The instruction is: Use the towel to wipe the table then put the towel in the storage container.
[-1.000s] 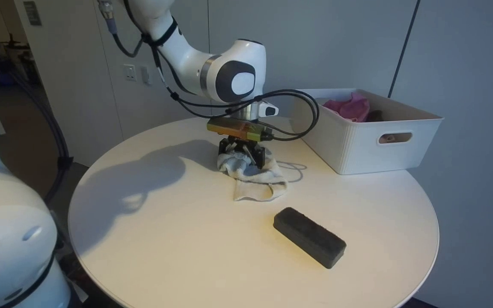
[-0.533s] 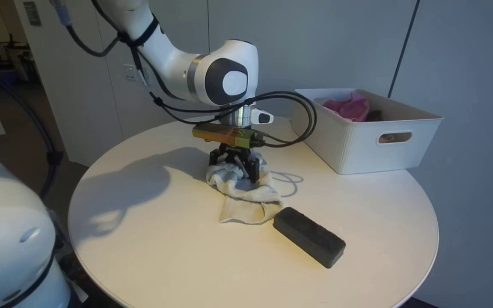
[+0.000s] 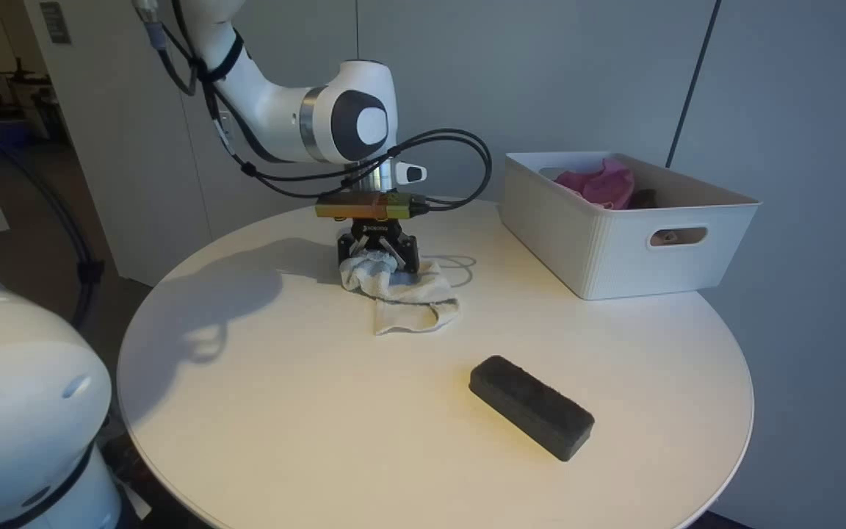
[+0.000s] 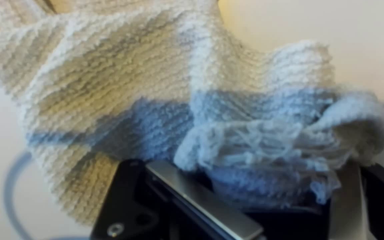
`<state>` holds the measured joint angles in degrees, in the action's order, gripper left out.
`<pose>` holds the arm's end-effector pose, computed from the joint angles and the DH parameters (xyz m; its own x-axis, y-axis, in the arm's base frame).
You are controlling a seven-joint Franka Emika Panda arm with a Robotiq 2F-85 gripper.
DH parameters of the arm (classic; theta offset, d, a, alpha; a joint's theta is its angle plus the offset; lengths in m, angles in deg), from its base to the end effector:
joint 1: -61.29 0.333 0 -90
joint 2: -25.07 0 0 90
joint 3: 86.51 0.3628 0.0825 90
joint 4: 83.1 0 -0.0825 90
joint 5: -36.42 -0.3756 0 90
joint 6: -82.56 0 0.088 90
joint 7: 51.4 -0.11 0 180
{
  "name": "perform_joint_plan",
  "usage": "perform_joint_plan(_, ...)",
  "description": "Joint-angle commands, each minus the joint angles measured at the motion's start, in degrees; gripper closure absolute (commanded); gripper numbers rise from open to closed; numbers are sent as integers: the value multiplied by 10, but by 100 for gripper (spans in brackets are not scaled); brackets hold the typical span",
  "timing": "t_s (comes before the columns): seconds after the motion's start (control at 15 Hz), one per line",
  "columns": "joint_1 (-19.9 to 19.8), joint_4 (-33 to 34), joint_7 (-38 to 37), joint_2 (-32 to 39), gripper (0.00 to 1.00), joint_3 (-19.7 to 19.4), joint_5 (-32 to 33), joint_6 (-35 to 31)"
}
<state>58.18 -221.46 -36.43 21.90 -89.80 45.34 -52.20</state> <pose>0.4696 -0.0553 0.3809 0.9662 0.2548 -0.0402 0.2576 -0.9612 0.0991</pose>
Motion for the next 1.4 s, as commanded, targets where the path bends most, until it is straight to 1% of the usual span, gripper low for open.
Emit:
perform_joint_plan(0.0, 13, 86, -13, 57, 90, 15, 39, -14)
perform_joint_plan(0.13, 16, 125, -17, 80, 90, 17, 46, -9)
perform_joint_plan(0.27, 14, 148, -4, 98, 90, 17, 29, 4)
perform_joint_plan(0.47, 5, 149, -1, 117, 90, 10, 25, 15)
perform_joint_plan(0.6, 2, 124, -20, 113, 90, -1, 67, -27)
perform_joint_plan(0.73, 4, 98, -53, 76, 90, -13, 123, -89)
perform_joint_plan(0.8, 4, 89, -60, 58, 90, -18, 144, -105)
perform_joint_plan(0.93, 2, 74, -85, 12, 90, -28, 199, -123)
perform_joint_plan(1.07, -6, 76, -101, -35, 91, -32, 244, -123)
perform_joint_plan(1.33, -34, 100, -131, -112, 90, -24, 275, -125)
